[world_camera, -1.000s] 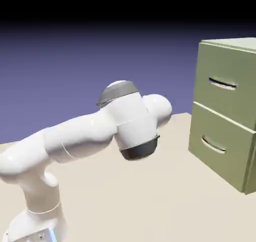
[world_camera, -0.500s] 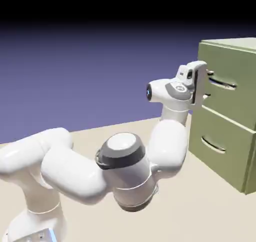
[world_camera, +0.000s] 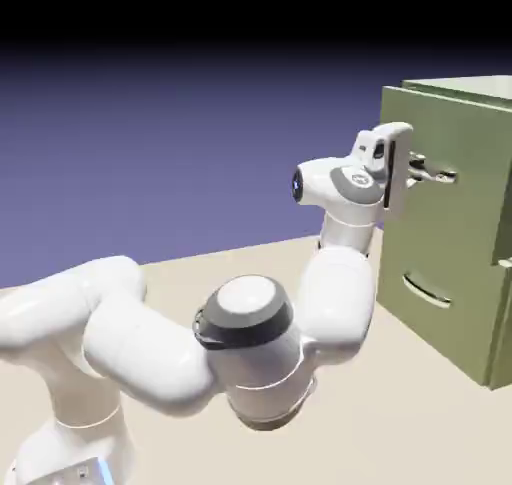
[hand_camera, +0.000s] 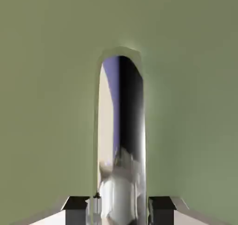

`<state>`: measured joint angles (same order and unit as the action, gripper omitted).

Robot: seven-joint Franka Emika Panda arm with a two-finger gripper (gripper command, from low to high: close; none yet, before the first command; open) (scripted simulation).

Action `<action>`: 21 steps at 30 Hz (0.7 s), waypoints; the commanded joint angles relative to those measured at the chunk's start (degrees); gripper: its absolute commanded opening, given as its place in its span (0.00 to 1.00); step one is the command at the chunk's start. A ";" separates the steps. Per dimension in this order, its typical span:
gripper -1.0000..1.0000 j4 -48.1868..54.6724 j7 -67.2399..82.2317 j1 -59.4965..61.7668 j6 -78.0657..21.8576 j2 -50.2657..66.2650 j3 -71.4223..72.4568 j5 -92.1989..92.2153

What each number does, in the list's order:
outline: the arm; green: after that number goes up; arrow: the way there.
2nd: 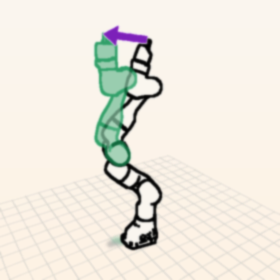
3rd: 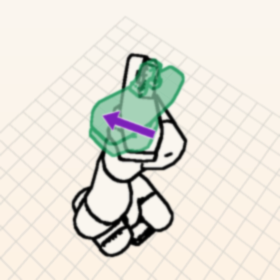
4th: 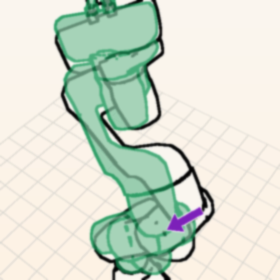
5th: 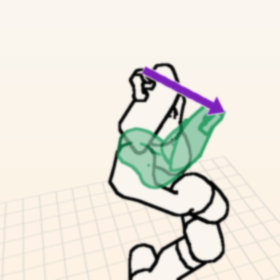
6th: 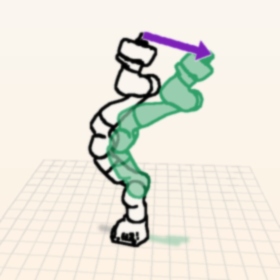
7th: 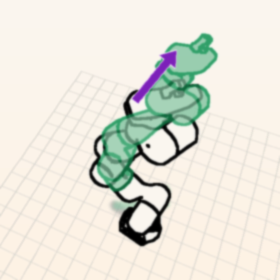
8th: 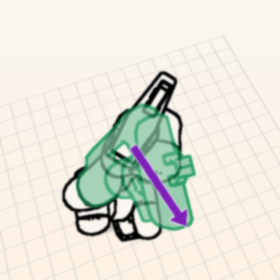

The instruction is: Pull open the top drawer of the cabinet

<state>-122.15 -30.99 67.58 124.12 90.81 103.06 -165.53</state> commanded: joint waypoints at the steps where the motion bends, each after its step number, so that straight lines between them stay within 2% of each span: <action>1: 0.00 -2.08 -0.26 1.24 -0.82 0.12 0.20 -0.04; 5: 0.00 -10.38 -0.92 6.33 -4.06 0.49 1.14 0.92; 9: 0.00 -14.26 4.47 6.83 -7.02 7.33 2.21 -0.35; 20: 0.00 -36.43 3.72 21.09 -15.04 10.09 5.09 4.51; 21: 1.00 -36.43 3.72 21.09 -15.04 10.09 5.09 4.51</action>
<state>-158.58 -27.27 88.67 109.09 100.90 108.15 -161.01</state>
